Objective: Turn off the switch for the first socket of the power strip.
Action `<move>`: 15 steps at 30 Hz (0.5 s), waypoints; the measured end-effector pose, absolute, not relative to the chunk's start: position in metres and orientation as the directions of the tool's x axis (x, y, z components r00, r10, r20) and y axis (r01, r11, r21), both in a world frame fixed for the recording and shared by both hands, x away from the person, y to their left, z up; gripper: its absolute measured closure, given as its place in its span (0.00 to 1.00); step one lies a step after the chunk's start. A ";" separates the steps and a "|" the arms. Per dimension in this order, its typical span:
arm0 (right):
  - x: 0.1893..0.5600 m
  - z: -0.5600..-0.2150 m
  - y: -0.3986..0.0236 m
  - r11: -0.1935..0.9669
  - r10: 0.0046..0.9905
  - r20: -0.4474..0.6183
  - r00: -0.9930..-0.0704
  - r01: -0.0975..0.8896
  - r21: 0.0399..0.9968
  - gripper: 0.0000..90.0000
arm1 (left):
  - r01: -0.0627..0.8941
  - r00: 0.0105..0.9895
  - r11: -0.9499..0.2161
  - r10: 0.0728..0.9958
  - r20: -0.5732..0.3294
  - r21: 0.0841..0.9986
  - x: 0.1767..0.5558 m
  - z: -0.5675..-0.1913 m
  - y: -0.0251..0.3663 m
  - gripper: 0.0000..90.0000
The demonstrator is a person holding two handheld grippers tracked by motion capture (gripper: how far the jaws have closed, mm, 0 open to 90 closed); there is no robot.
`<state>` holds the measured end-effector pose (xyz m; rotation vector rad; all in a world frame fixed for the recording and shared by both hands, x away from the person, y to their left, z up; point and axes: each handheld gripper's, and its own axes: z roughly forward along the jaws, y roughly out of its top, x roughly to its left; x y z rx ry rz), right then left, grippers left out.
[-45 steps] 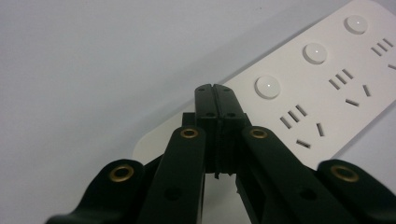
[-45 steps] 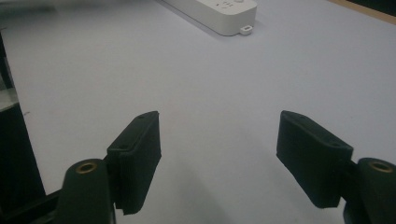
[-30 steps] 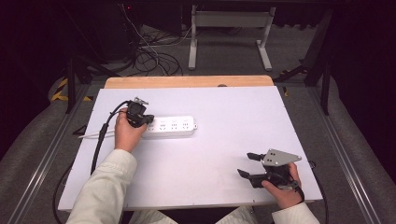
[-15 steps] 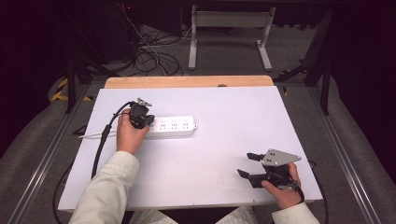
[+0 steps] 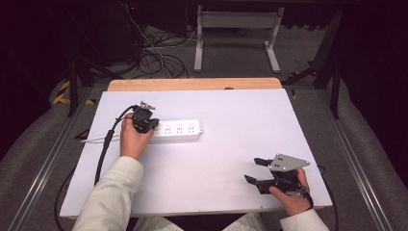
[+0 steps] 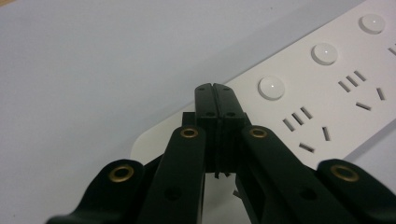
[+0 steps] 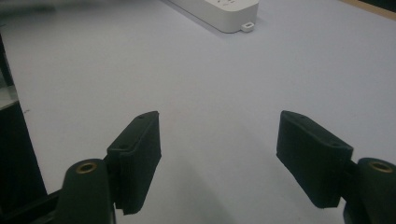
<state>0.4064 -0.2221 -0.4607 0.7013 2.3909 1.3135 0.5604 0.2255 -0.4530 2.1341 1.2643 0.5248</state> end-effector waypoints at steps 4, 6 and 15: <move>0.406 -0.460 -0.222 0.458 0.559 -0.048 -0.828 0.260 0.850 0.34 | 0.647 0.469 -0.367 0.883 0.031 0.668 0.560 -0.453 0.226 1.00; 0.406 -0.460 -0.222 0.458 0.559 -0.047 -0.828 0.260 0.850 0.34 | 0.647 0.467 -0.365 0.884 0.031 0.670 0.560 -0.453 0.226 1.00; 0.406 -0.461 -0.221 0.459 0.556 -0.046 -0.830 0.260 0.850 0.34 | 0.648 0.462 -0.362 0.886 0.032 0.671 0.559 -0.454 0.225 1.00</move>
